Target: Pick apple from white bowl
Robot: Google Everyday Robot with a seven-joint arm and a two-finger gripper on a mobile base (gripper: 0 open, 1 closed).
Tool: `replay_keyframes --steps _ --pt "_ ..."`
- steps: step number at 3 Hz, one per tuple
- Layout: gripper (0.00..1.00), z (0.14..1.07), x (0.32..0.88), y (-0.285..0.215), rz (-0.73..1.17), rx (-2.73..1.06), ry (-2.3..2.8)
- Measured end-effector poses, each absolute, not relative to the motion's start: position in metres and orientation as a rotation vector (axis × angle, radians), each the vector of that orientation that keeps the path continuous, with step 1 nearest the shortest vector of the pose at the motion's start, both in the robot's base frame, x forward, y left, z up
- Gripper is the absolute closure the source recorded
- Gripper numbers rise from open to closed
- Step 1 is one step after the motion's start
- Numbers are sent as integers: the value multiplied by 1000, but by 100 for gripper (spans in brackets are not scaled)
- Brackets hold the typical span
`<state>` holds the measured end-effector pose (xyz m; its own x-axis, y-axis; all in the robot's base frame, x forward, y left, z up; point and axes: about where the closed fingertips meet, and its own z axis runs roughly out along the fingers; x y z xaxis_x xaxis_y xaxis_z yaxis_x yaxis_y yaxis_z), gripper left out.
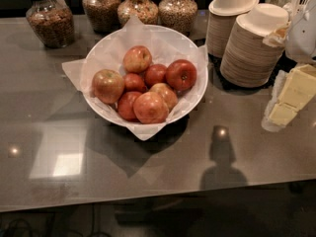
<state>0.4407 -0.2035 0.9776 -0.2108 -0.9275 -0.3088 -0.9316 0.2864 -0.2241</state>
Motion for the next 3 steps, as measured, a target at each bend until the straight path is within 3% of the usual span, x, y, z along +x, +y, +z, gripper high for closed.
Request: replay_keyframes --steps 2,3 --pt "0 960 451 -170 478 -1568 2026" --pt "0 960 451 -170 478 -1568 2026"
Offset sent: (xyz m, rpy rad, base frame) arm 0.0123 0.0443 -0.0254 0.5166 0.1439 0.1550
